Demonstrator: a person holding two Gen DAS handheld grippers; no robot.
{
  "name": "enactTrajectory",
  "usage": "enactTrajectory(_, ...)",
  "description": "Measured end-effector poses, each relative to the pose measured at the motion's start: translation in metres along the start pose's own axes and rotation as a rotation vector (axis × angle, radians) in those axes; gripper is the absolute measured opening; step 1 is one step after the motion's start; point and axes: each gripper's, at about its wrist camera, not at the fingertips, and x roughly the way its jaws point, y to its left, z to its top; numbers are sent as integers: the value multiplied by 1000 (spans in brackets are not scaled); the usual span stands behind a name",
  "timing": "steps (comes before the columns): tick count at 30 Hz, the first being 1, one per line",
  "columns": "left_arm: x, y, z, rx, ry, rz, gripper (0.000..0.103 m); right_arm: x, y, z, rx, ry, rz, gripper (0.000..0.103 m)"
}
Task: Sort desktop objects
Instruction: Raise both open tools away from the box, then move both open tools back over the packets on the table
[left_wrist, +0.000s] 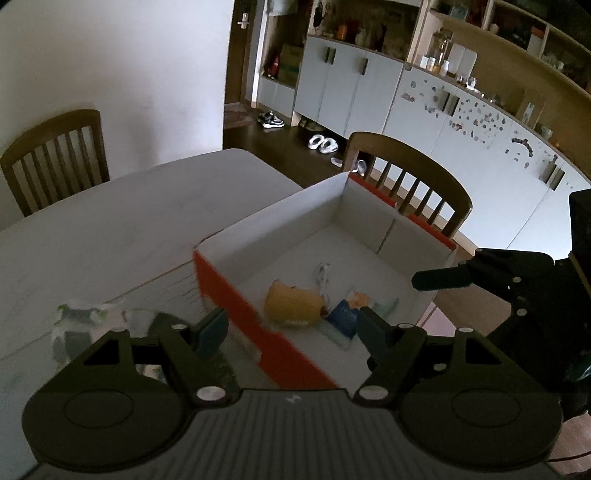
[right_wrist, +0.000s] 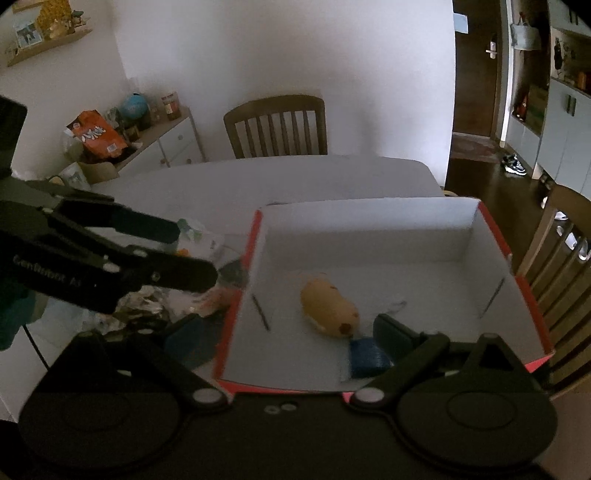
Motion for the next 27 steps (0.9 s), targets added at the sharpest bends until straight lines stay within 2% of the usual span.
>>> enactTrajectory(18, -66, 62, -74, -39, -45, 34, 76, 21, 96, -10, -44, -11, 22, 99)
enactTrajectory(27, -95, 92, -109, -90, -93, 84, 76, 27, 131, -19, -79, -11, 35, 99)
